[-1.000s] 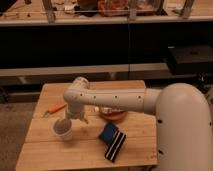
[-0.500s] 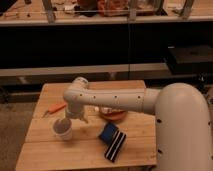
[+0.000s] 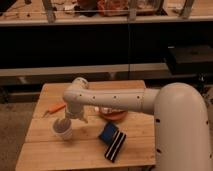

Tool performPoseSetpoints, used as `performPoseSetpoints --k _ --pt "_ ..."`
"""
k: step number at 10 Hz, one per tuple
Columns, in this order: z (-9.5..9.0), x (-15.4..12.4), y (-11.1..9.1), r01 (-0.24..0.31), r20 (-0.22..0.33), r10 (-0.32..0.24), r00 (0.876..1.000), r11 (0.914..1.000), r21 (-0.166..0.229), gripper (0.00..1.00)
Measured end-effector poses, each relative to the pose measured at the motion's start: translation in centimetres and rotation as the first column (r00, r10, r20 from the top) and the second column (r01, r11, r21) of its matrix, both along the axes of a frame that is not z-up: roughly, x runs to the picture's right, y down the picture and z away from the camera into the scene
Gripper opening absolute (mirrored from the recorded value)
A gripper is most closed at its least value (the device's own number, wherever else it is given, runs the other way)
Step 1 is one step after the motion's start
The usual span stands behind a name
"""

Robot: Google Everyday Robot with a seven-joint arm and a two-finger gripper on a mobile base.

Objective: Pick up the ceramic cup

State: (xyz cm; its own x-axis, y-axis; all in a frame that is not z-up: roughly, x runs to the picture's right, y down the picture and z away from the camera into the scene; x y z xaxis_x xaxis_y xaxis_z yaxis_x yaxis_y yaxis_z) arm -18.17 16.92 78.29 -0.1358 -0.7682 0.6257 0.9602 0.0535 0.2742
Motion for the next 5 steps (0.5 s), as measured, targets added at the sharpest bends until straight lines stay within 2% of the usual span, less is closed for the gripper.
performPoseSetpoints --k 5 --pt "0.31 -0.12 -0.01 0.000 0.000 0.000 1.000 1.0000 0.007 0.80"
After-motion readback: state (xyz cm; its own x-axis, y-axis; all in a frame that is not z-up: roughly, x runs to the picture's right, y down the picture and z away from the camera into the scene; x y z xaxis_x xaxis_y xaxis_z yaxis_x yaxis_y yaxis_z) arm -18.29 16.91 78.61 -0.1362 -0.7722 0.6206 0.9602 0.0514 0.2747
